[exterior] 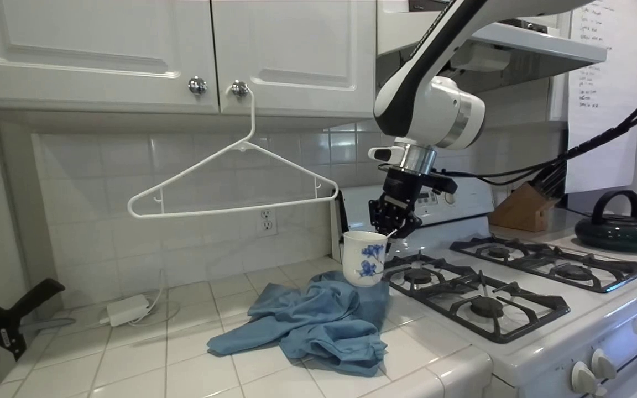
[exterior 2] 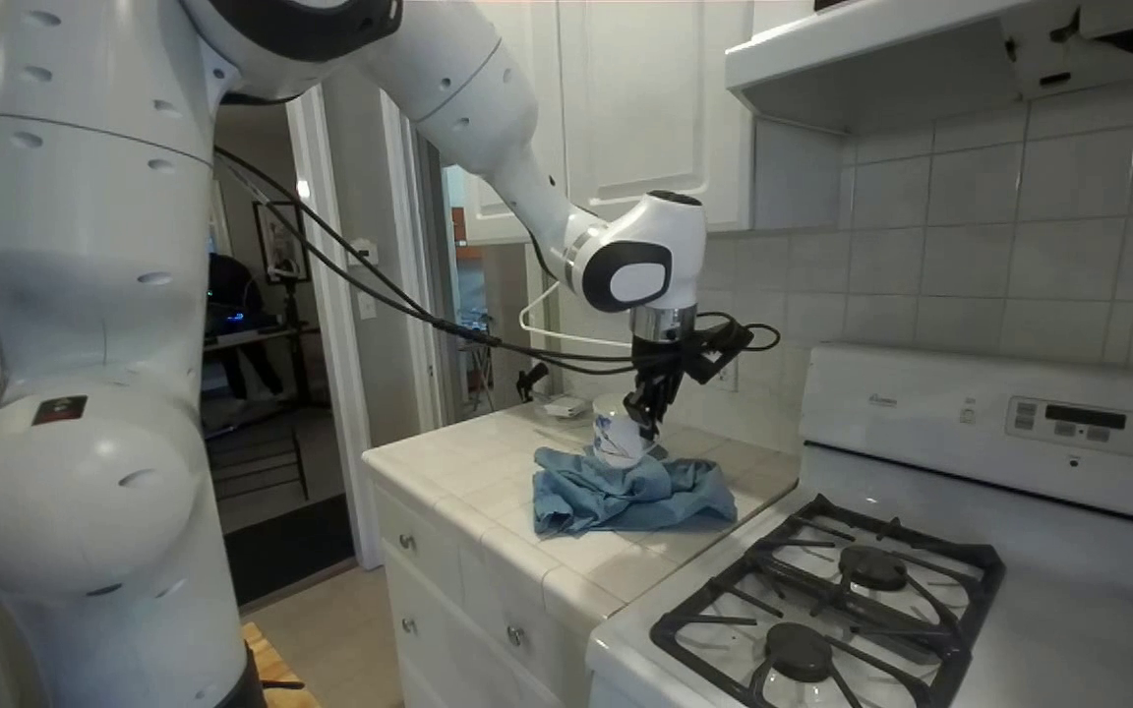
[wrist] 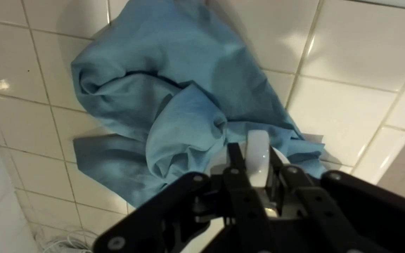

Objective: Move the mug to the left then remove the coat hanger from the knob

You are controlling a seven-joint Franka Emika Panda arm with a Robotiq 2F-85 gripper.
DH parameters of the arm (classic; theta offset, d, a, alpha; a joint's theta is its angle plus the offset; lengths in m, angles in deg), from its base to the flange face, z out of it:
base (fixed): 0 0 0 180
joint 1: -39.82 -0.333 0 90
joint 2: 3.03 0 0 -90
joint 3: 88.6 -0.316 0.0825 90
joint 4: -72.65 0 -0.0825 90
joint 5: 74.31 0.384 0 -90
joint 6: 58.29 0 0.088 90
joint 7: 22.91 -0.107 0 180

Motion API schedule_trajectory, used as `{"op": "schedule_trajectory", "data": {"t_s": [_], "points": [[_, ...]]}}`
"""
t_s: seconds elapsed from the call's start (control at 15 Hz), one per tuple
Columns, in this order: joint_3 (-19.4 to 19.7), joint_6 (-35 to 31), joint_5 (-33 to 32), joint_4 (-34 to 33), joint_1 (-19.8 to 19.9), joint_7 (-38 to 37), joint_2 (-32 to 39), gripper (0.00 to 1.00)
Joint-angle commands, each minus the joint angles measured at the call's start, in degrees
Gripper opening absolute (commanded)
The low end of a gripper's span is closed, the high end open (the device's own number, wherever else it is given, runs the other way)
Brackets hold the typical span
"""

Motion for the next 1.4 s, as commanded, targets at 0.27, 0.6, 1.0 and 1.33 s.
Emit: {"op": "schedule_trajectory", "data": {"t_s": [0.27,0.6,1.0,1.33], "points": [[0.50,3.63,-10.11,-9.16,-7.44,-18.41,4.89,0.04],[-1.82,4.98,-10.59,-13.70,-10.06,-23.61,7.32,0.04],[-5.22,4.58,-8.99,-18.05,-12.40,-29.63,10.94,0.04],[-7.11,3.38,-9.40,-16.96,-12.28,-29.30,11.31,0.17]]}}
